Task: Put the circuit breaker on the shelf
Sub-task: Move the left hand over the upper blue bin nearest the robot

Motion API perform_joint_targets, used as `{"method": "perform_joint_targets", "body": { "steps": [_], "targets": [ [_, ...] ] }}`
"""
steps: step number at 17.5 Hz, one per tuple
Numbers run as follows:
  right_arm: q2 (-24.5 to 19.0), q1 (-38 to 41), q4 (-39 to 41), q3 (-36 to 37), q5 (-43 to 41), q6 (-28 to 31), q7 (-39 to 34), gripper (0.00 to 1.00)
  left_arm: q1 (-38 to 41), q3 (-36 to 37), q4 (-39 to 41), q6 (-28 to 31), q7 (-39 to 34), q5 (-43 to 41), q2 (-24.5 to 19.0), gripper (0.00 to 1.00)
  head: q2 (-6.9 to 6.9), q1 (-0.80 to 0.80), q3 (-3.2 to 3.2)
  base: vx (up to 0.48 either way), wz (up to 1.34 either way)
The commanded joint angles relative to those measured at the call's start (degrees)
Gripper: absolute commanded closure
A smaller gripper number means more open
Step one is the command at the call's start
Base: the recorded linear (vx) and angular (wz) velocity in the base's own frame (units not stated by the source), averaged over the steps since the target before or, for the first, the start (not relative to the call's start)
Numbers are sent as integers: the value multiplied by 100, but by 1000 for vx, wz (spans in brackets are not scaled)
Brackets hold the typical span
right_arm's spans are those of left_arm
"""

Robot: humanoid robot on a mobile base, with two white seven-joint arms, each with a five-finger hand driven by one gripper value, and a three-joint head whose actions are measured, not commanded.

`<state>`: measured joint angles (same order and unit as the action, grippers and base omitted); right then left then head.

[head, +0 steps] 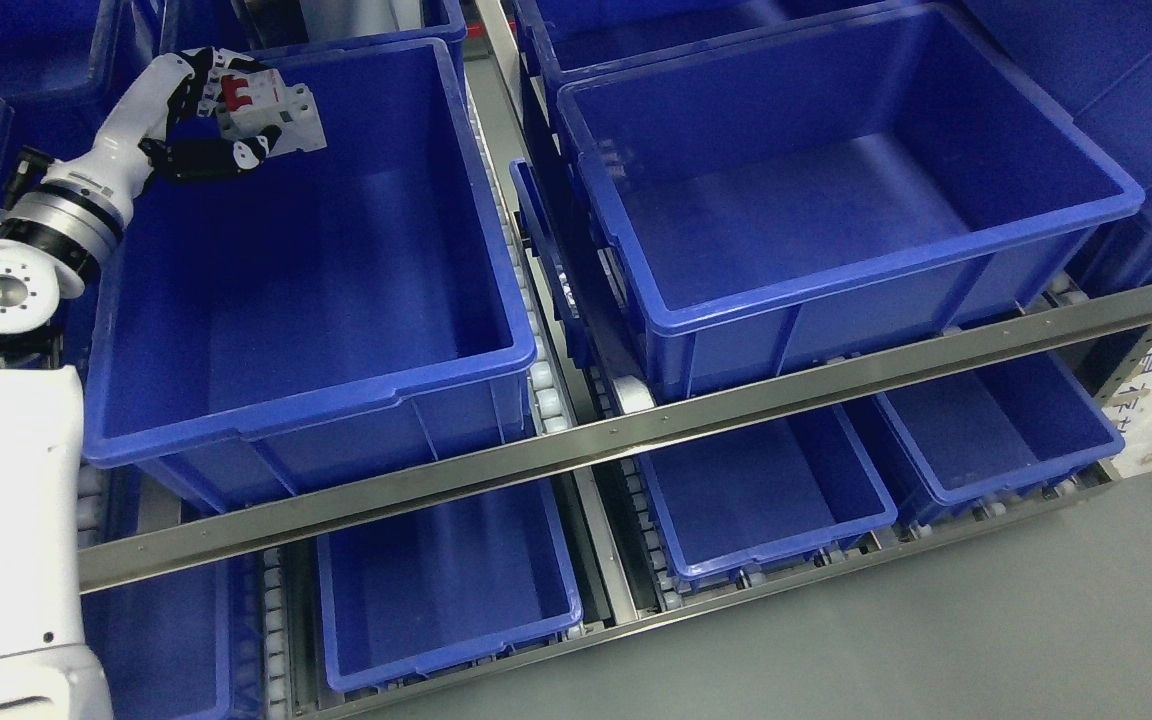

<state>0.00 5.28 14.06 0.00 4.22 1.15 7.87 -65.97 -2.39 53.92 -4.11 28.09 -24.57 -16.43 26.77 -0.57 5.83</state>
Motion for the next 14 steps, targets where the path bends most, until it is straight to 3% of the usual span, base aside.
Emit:
{"method": "perform_joint_targets", "body": {
  "steps": [1, 11, 14],
  "targets": [
    [100, 0, 0, -114, 0, 333, -5, 0, -681, 1153, -2957, -29, -190, -154, -106, 84, 0, 0, 0, 0, 0],
    [100, 0, -9, -114, 0, 333, -5, 0, -707, 1294, -3203, 15, -559, -162, 44, 63, -1, 0, 0, 0, 0],
    [100, 0, 0, -114, 0, 333, -5, 0, -873, 1303, -3203, 32, -629, -162, 70, 50, -1, 0, 0, 0, 0]
  ]
}}
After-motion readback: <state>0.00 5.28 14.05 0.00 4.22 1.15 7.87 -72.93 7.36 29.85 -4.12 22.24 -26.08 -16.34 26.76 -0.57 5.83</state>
